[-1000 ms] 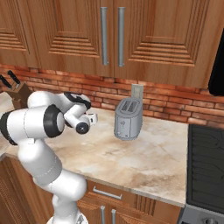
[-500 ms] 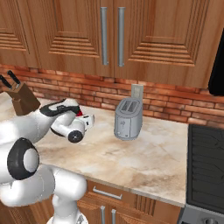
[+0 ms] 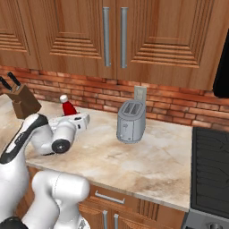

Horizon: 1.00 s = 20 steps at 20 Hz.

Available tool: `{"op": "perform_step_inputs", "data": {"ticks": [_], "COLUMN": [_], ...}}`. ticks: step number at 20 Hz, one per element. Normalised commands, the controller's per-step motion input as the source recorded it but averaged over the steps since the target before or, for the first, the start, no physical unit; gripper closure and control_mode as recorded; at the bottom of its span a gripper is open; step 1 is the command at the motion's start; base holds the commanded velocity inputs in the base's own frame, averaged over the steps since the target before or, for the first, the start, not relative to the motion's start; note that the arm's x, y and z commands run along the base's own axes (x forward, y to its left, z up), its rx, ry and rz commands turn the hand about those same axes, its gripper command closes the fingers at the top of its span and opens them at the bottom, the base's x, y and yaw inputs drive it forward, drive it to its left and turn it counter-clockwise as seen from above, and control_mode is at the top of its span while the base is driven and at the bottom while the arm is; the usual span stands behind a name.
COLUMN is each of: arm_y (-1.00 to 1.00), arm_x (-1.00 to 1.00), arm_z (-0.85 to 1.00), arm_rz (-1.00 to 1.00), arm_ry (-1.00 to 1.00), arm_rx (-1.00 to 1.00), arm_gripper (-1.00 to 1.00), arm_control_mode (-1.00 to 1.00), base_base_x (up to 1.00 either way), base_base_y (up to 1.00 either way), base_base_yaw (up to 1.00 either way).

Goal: Move the drinks to the dining counter.

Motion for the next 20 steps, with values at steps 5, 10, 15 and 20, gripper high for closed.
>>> {"op": "perform_step_inputs", "data": {"ticks": [5,10,15,20], "arm_y": [-0.22,-0.23,-0.22,-0.70], "arm_x": [-0.75,-0.74,-0.64,-0.34], "arm_z": [0.49,0.34,0.18,0.04], "arm_rz": [0.00,0.00,0.00,-0.02], "arm_ry": [0.08,0.11,0.15,0.16], "arm_rx": [0.06,0.09,0.07,0.02], "arm_gripper": [1.00,1.00,1.00,1.00], "arm_control_mode": [-1.00,-1.00,-1.00,-1.00], "base_base_x": [0.00,0.00,0.00,0.00], "base_base_y": [0.00,0.00,0.00,0.00], "base_base_yaw": [0.00,0.00,0.00,0.00]}}
